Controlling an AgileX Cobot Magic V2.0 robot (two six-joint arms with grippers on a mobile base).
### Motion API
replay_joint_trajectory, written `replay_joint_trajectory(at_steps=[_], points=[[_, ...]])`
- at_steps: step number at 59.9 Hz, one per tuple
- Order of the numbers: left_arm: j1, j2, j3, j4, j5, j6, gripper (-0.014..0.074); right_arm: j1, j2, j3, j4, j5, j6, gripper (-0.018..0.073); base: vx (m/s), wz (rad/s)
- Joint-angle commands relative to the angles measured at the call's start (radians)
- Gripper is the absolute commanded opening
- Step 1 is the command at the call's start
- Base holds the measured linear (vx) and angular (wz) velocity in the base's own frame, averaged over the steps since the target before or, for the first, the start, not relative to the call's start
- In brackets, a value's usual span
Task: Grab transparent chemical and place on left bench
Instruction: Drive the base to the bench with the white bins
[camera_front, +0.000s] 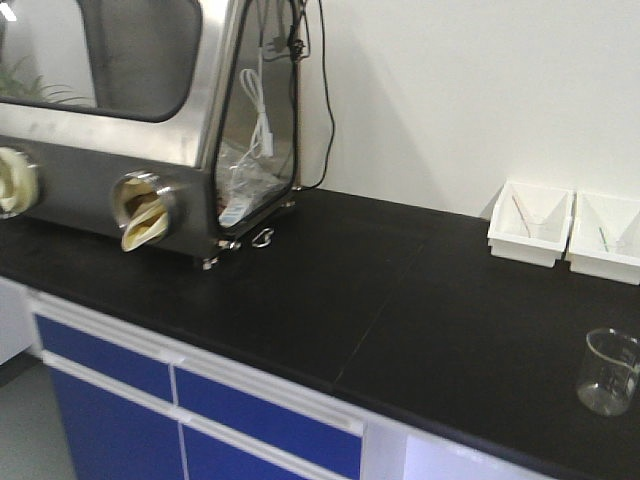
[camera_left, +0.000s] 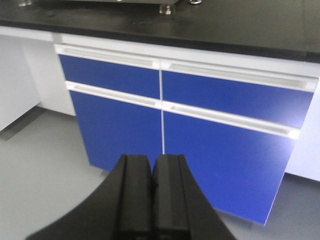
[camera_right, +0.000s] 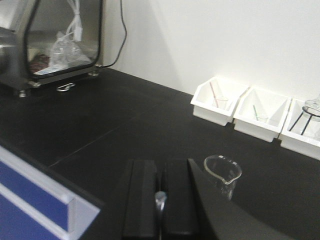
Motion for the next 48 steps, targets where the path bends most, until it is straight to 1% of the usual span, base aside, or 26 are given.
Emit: replay_joint_trajectory(at_steps=[1,11,26,39,48], points=[[-0.002,-0.019,0.016,-0.001,-0.078,-0.008,-0.0003,0.0,0.005,-0.029,-0.012,-0.078,-0.002,-0.0004,0.44,-0.26],[-0.002,-0.019,0.016,-0.001,-0.078,-0.008,-0.0003,0.0,0.005,-0.029,-0.012,-0.078,-0.002,-0.0004,0.42,-0.4],[-0.002,-0.019,0.016,-0.001,-0.078,-0.008,-0.0003,0.0,0.005,-0.029,-0.012,-0.078,-0.002,-0.0004,0.38,-0.61],[-0.002,-0.019,0.016,-0.001,-0.078,-0.008,-0.0003,0.0,0.005,-0.029,-0.012,-0.078,-0.002,-0.0004,0.31,-0.56],[-0.002,-0.019,0.016,-0.001,-0.078,-0.008,-0.0003,0.0,0.005,-0.029,-0.012,-0.078,-0.002,-0.0004,0.25,-0.36]])
